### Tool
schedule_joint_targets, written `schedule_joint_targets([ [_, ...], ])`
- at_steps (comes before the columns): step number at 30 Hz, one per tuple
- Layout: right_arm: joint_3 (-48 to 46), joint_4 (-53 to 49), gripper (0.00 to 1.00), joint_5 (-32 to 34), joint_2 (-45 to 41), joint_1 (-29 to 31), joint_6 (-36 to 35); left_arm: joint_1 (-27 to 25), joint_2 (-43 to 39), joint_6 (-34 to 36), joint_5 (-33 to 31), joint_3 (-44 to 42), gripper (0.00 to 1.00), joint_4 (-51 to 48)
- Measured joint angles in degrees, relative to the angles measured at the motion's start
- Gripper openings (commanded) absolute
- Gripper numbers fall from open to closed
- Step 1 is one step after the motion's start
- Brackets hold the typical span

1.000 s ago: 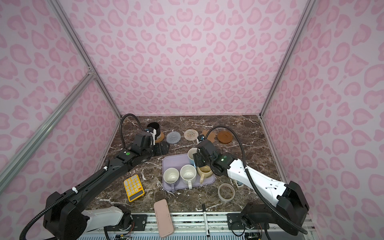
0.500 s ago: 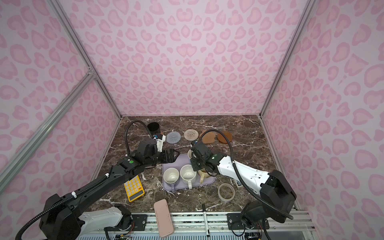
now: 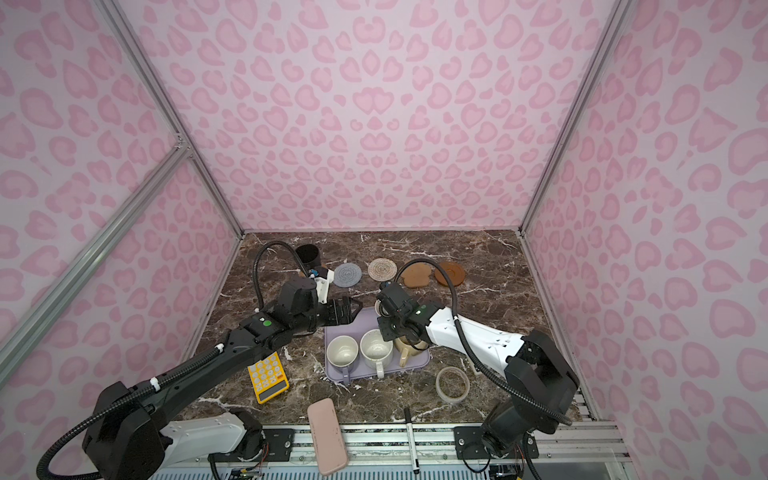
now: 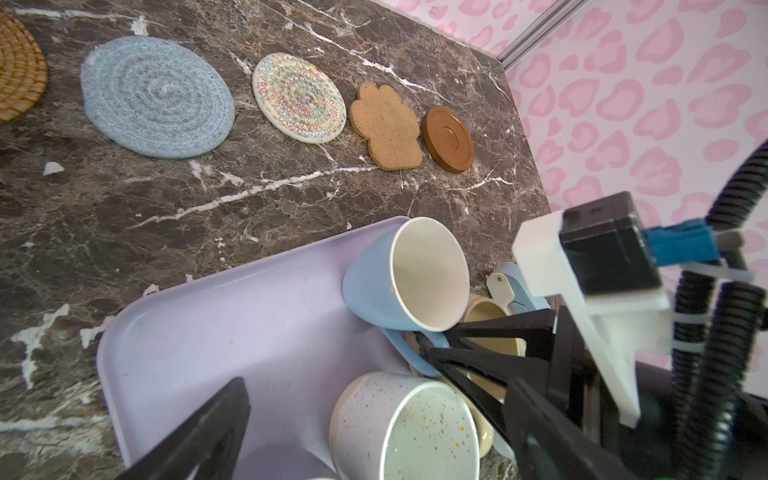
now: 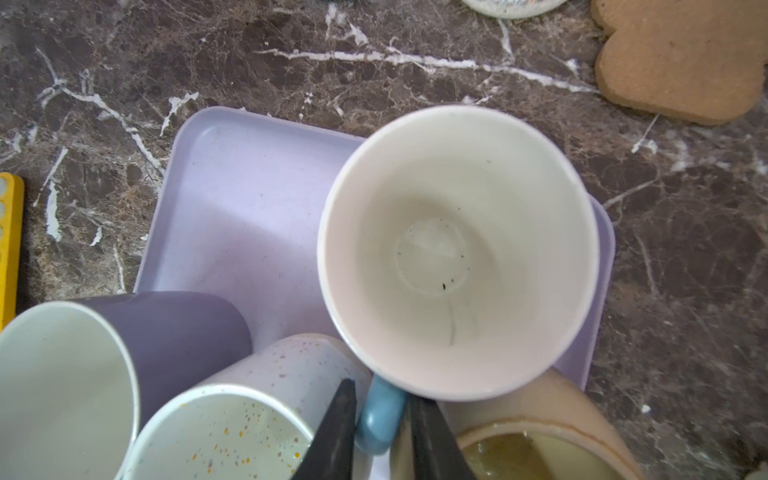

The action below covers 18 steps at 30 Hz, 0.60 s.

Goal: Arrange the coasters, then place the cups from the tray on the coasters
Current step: 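Raise left gripper away while right gripper moves over the light blue mug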

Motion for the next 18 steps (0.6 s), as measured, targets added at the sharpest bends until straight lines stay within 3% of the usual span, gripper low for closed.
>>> schedule_joint_targets([
  [5, 1.29, -0.04, 0.31, 1.46, 0.72, 0.00, 0.85, -0.11, -0.15, 0.00, -0.09, 0.00, 0.97, 0.02],
  [18, 3.23, -0.46, 0.29, 2.60, 4.31, -0.02, 1.90, -0.33, -1.53, 0.26, -1.53, -0.48, 0.97, -0.22],
])
